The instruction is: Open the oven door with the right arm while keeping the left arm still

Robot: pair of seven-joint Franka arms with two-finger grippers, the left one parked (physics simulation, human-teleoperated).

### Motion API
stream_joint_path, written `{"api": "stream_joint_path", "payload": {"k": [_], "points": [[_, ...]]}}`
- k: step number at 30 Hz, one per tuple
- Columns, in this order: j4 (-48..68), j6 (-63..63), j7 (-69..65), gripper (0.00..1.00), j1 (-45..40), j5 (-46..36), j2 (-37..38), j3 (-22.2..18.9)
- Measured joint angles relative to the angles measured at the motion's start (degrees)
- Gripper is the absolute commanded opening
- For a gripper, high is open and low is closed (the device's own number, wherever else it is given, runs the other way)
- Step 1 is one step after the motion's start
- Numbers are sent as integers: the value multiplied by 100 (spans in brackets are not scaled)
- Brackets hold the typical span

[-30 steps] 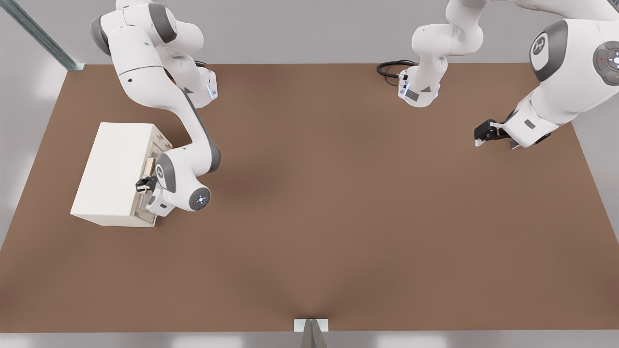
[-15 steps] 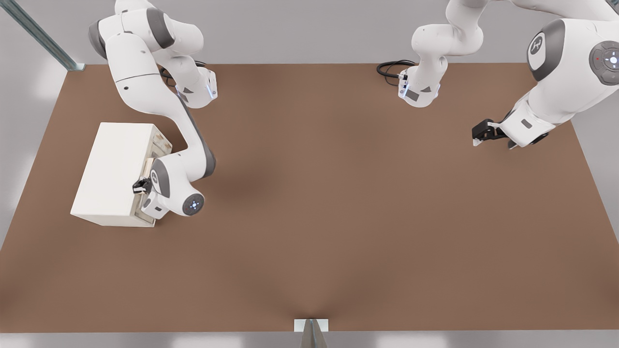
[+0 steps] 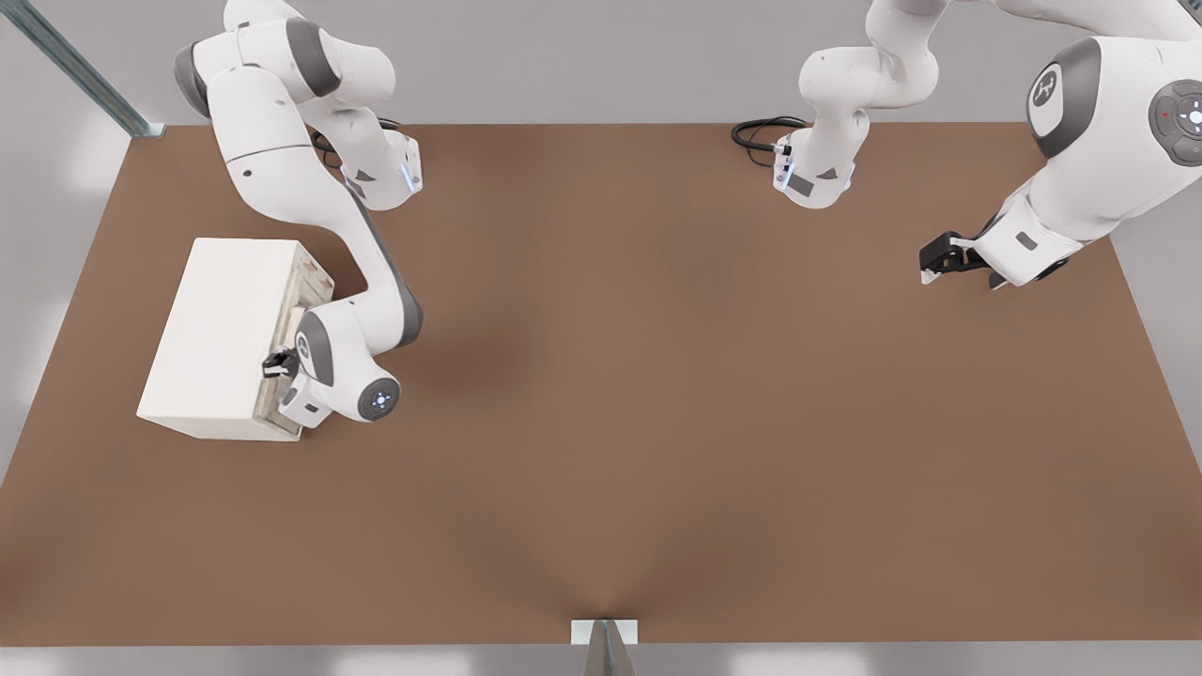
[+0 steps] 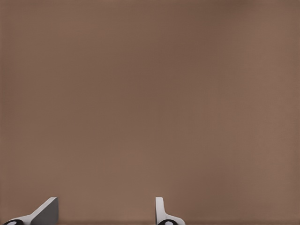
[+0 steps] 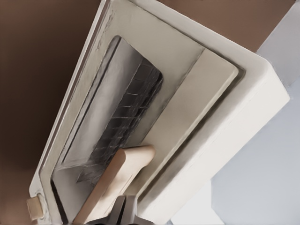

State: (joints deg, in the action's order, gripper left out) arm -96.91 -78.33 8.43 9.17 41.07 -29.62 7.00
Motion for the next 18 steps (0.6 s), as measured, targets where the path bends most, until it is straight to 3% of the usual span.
{"api": "stream_joint_path", "payload": {"k": [1,3,6,8,11,14,18], "points": [[59,29,-5,100,72,-14,-3,5],[311,132,-28,100,257,-41,-62,12],[1607,547,-103,100,532,-444,-567,17],[2854,916,-168,100,613,-1103,-614,-11],[3684,1331,-247,100,-83,-2328,13,-47],[2308,1313,-307,100,-666,-2986,1572,-67],[887,791,-385,100,-1093,-3486,2305,-77]]}}
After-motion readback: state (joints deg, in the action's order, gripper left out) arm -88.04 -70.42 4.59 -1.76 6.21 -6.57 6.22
